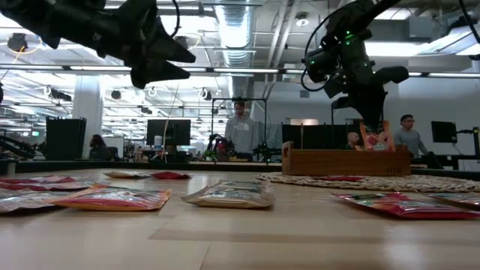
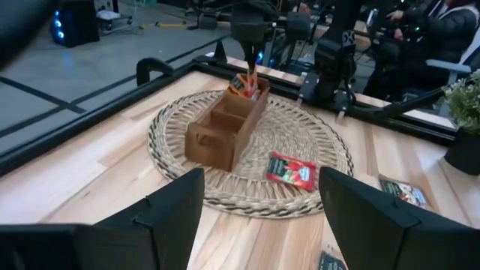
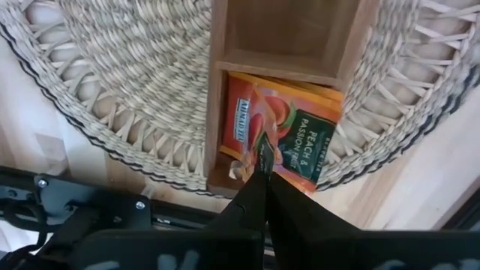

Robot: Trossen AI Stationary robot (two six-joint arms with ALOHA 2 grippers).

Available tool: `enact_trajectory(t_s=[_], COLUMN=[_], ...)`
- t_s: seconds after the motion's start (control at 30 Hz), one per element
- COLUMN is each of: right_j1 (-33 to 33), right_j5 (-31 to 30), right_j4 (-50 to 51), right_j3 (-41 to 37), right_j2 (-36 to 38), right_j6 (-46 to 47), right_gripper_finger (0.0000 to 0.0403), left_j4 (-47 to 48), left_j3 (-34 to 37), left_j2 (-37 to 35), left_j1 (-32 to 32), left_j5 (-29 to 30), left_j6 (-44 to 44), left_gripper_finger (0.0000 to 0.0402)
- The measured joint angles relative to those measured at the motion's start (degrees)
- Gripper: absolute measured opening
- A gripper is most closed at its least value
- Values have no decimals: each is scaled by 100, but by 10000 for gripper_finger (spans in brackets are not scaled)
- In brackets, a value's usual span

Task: Pick & Place Tea
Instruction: Put the orange tea pack into the right compartment of the brown organizer

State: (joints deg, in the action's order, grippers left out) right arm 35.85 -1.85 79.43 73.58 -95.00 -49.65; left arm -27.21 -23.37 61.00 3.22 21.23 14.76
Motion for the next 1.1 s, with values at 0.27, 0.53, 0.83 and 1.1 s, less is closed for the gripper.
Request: enact_trajectory(t_s=[0.27, 0.53, 0.83, 1.1], right_j1=[148, 178, 274, 293], right_j5=[95, 221, 328, 322], right_j4=[-128, -202, -176, -190], right_j3=[0, 0, 0, 0], right_j2=[4, 4, 4, 4], right_j6=[-55, -161, -168, -160], right_gripper_finger=[0, 0, 0, 0], left_j4=[-237, -388, -381, -376], left_j3=[218, 373, 373, 373], left_j2=[-42, -40, -40, -40], left_j1=[0, 0, 0, 0], left_j5=[-90, -116, -210, -212], left_j6=[27, 142, 140, 136], left_gripper_finger=[257, 257, 257, 257])
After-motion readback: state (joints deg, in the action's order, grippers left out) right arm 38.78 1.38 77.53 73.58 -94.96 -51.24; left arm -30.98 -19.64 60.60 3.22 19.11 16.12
